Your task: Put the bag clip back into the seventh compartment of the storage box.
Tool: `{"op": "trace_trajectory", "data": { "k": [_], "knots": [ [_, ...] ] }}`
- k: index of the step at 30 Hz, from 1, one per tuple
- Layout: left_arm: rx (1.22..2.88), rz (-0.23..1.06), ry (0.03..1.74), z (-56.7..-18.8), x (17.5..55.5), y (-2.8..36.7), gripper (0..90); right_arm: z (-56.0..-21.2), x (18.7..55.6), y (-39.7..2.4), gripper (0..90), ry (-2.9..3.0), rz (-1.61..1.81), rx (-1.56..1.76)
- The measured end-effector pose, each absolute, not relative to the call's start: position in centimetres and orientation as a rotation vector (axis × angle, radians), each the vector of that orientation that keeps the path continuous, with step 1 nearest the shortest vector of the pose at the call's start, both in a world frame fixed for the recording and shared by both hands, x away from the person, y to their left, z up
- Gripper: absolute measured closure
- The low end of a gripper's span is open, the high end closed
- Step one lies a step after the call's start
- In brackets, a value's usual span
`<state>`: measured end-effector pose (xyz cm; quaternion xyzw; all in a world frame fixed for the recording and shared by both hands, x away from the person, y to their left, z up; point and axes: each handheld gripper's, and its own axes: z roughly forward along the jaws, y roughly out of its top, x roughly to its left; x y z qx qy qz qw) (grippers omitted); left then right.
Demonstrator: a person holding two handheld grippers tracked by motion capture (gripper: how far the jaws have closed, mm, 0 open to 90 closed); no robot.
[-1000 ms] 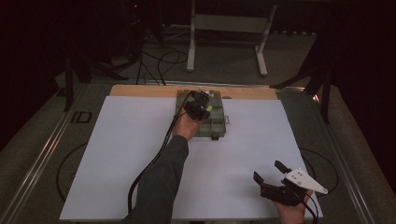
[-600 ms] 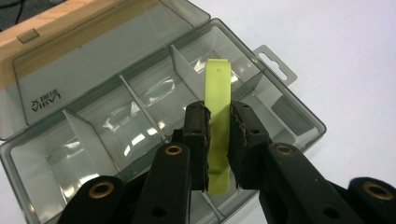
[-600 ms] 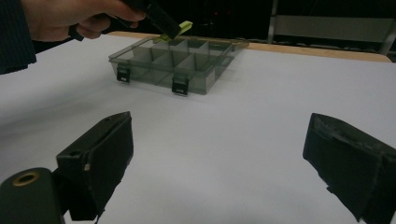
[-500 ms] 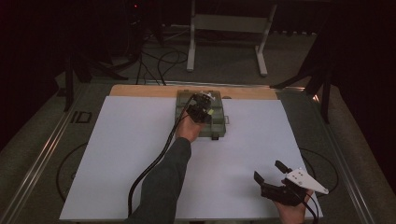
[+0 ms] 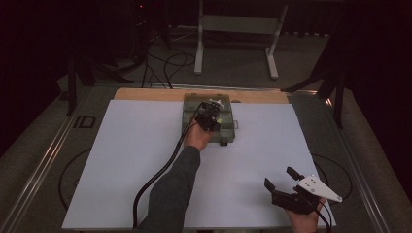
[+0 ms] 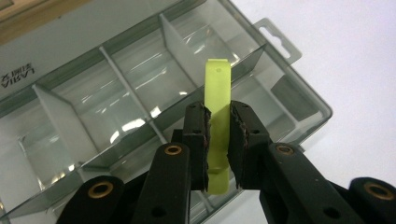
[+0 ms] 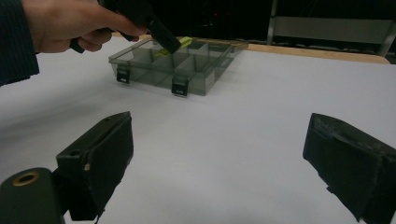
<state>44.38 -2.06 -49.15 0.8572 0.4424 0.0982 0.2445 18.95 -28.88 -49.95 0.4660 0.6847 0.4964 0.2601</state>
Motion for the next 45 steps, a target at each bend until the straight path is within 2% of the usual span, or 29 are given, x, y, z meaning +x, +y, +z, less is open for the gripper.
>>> {"op": "trace_trajectory", "data": {
  "k": [2, 3, 4, 5, 7, 8, 10, 12, 17, 34, 45],
  "knots": [
    [2.320, 0.264, 1.224, -49.2, 44.4, -1.8, 65.4, -49.9, 18.9, -28.9, 8.1, 1.854, 1.345, 1.264],
    [2.316, 0.279, 1.230, -49.2, 44.4, -1.6, 65.4, -49.9, 18.9, -28.9, 8.1, 1.853, 1.346, 1.265],
    [2.316, 0.279, 1.230, -49.2, 44.4, -1.6, 57.6, -49.9, 18.9, -28.9, 8.1, 1.853, 1.346, 1.265],
    [2.308, 0.303, 1.246, -49.2, 44.3, -1.2, 40.9, -49.9, 18.9, -28.8, 8.1, 1.855, 1.343, 1.262],
    [2.306, 0.311, 1.255, -49.2, 44.3, -1.1, 23.8, -49.9, 19.0, -28.8, 8.1, 1.855, 1.342, 1.260],
    [2.307, 0.320, 1.264, -49.3, 44.3, -1.0, 23.8, -49.9, 18.9, -28.8, 8.1, 1.855, 1.342, 1.260],
    [2.311, 0.331, 1.266, -49.1, 44.2, -0.7, 8.3, -49.9, 19.0, -28.7, 8.1, 1.859, 1.341, 1.258],
    [2.308, 0.327, 1.265, -49.1, 44.2, -0.6, 3.2, -49.9, 19.0, -28.7, 8.1, 1.859, 1.340, 1.257],
    [2.286, 0.309, 1.230, -48.0, 43.7, 0.2, 0.4, -49.9, 19.0, -28.6, 8.1, 1.861, 1.338, 1.257],
    [2.202, 0.348, 1.162, -45.1, 40.9, 3.9, 0.3, -50.0, 19.2, -28.5, 8.1, 1.869, 1.330, 1.247],
    [2.104, 0.360, 1.113, -44.1, 36.3, 10.4, 0.3, -50.0, 19.3, -28.3, 8.1, 1.881, 1.321, 1.236]
  ]
}}
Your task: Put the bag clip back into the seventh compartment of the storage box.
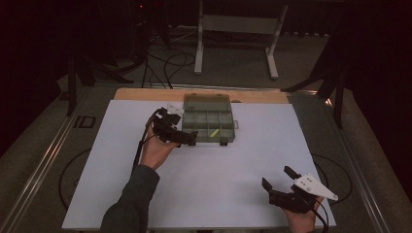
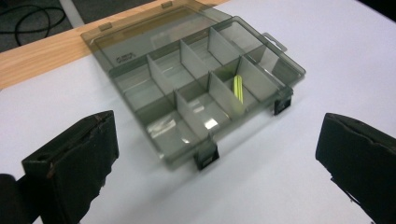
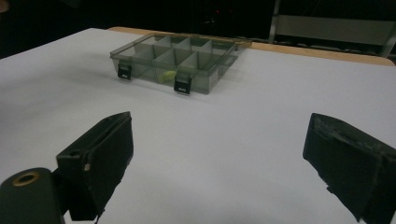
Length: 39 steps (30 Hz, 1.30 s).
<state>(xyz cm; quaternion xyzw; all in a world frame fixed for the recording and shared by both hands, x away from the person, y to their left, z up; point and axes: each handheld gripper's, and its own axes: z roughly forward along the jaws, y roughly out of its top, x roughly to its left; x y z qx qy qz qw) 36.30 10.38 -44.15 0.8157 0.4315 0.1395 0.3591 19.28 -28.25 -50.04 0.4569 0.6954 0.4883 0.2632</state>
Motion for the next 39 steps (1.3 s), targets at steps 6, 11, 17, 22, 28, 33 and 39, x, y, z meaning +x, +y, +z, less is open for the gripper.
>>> {"op": "trace_trajectory", "data": {
  "k": [6, 11, 17, 22, 28, 33, 39],
  "knots": [
    [2.035, 0.389, 1.073, -44.3, 33.4, 13.6, 0.3, -50.1, 19.3, -28.1, 8.1, 1.887, 1.318, 1.235],
    [1.973, 0.411, 1.050, -45.1, 30.8, 16.3, 0.3, -50.2, 19.4, -27.9, 8.1, 1.893, 1.313, 1.232],
    [1.901, 0.421, 1.047, -46.9, 28.2, 19.0, 0.2, -50.4, 19.5, -27.8, 8.1, 1.902, 1.312, 1.218],
    [1.876, 0.451, 1.025, -48.4, 25.8, 20.8, 0.2, -50.5, 19.5, -27.8, 8.1, 1.905, 1.322, 1.203],
    [1.854, 0.478, 1.014, -49.8, 23.6, 22.5, 0.2, -50.7, 19.8, -27.8, 8.1, 1.905, 1.326, 1.186],
    [1.812, 0.520, 1.024, -50.3, 22.3, 23.8, 0.2, -50.9, 20.0, -27.9, 8.1, 1.905, 1.337, 1.172],
    [1.807, 0.560, 1.041, -50.9, 21.1, 24.9, 0.2, -51.1, 20.1, -27.9, 8.1, 1.916, 1.328, 1.174]
  ]
}}
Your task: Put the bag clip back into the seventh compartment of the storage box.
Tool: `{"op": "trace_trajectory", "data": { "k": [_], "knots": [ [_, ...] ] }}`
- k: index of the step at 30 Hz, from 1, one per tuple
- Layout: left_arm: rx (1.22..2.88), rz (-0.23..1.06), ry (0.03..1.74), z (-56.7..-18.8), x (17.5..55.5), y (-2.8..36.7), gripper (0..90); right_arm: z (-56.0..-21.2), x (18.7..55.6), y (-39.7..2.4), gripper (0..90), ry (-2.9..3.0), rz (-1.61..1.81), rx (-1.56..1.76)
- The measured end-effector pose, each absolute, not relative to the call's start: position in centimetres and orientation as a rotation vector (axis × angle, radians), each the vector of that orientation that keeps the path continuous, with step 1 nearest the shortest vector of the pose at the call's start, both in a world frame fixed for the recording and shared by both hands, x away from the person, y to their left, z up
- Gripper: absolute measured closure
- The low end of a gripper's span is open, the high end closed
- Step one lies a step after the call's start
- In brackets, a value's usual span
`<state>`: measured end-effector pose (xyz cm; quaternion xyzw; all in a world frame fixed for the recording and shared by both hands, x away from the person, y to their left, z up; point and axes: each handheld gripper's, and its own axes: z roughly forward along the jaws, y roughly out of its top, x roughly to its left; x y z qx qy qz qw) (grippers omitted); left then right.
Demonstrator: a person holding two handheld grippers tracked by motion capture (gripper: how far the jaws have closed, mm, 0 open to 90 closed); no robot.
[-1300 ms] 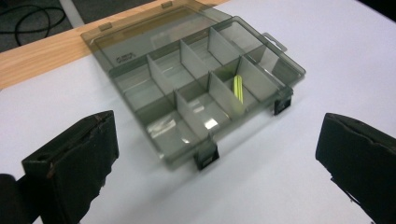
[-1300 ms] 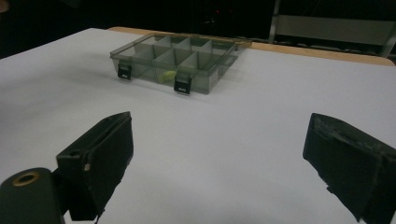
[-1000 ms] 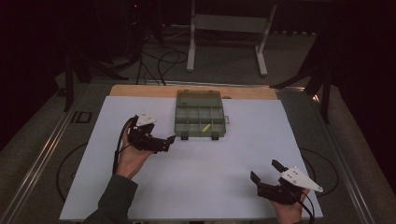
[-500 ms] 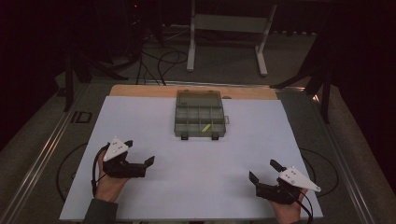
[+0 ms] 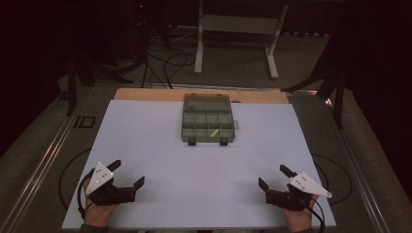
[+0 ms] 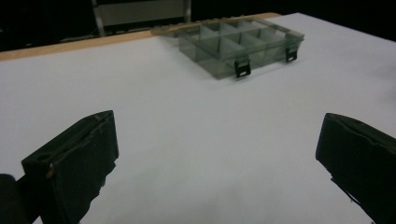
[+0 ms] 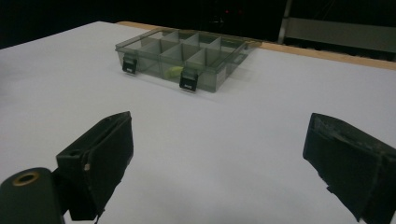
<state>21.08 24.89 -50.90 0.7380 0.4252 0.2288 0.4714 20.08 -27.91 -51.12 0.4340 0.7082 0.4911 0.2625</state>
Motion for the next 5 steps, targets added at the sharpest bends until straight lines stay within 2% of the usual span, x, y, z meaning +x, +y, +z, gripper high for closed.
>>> {"op": "trace_trajectory", "data": {
  "k": [5],
  "knots": [
    [1.826, 0.570, 1.055, -51.39, 20.86, 25.10, 0.2, -51.25, 20.03, -28.10, 8.1, 1.914, 1.324, 1.178]
  ]
}}
